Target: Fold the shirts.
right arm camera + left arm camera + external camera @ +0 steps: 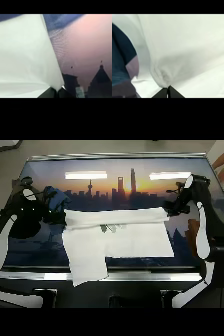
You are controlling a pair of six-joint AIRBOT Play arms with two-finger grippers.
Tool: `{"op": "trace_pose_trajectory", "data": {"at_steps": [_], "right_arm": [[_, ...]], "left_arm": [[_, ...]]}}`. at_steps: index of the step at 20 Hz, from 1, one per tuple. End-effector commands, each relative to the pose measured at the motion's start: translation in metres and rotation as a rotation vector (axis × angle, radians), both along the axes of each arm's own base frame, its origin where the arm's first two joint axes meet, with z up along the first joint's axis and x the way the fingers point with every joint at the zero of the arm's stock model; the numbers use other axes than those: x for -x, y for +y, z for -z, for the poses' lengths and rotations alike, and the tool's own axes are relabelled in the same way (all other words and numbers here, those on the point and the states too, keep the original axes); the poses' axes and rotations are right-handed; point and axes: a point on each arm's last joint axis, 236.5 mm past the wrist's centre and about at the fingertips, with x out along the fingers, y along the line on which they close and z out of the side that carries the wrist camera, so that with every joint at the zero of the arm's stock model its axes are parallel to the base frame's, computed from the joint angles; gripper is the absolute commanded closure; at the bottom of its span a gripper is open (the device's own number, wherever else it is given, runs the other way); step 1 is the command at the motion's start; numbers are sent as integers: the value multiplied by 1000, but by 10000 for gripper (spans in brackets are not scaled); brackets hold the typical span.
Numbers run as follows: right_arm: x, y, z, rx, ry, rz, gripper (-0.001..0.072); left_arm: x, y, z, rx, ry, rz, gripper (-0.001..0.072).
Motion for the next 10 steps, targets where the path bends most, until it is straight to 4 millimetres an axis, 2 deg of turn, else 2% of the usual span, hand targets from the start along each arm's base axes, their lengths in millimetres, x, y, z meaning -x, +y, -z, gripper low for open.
{"op": "trace_pose_trajectory", "data": {"at_steps": [1, 3, 4, 5, 6, 8, 9, 10], "right_arm": [[42, 5, 17, -29, 217, -20, 668], [39, 4, 19, -26, 206, -16, 664], [36, 4, 17, -20, 193, 0, 576], [35, 3, 13, -17, 181, 3, 363], [34, 2, 6, -15, 165, -12, 315], [39, -9, -14, -29, 137, 13, 309], [47, -19, -25, -42, 145, 35, 307], [56, -31, -31, -47, 160, 70, 296]], "left_arm": [[49, -8, 14, 26, 196, 16, 678], [57, -13, 18, 43, 221, 17, 677], [56, -17, 17, 61, 219, 16, 619], [55, -19, 14, 75, 215, 9, 383], [53, -17, 10, 79, 209, 5, 154], [47, -6, -3, 81, 178, -18, 152], [48, -1, -9, 81, 162, -31, 166], [57, 0, -12, 86, 154, -28, 166]]}}
